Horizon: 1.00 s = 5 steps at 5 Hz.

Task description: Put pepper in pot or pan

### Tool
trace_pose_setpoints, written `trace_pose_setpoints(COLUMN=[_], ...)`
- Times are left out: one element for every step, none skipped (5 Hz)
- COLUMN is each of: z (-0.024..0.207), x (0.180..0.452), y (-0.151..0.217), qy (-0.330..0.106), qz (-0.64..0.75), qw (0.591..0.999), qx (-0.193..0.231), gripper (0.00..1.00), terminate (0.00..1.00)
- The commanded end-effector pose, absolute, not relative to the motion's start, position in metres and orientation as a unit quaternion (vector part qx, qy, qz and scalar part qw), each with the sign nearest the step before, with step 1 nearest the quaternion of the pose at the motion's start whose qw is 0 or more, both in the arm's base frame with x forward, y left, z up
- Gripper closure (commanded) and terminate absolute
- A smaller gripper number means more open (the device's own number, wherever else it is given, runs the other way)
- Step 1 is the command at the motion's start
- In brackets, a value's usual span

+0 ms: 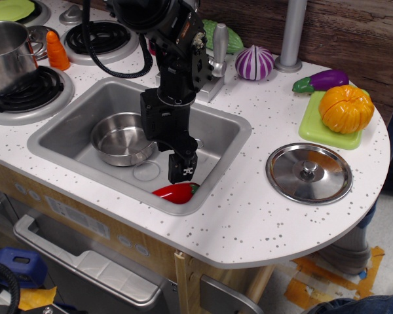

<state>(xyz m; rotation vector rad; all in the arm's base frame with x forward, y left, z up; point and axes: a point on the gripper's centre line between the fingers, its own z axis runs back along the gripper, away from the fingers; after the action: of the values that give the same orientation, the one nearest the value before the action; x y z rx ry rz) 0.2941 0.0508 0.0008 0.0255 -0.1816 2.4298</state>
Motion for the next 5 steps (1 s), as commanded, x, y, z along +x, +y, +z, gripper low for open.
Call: trace_pose_setpoints(z=[0.001,-0.01,-0.026,-0.037,-0.049], x=[0.294,0.295,0.294,0.294,0.292], y=[0.051,0.055,0.058,0.06,0.061], qy=[-0.07,-0.054,-0.048,-0.053,-0.052], qz=[0.936,0.939,0.941,0.941,0.942], qw=[0.345,0.34,0.333,0.333,0.329], qx=[0.01,0.003,-0.013,-0.033,-0.051], gripper=[0.0,0.0,0.0,0.0,0.0], terminate=[0.0,0.0,0.0,0.0,0.0])
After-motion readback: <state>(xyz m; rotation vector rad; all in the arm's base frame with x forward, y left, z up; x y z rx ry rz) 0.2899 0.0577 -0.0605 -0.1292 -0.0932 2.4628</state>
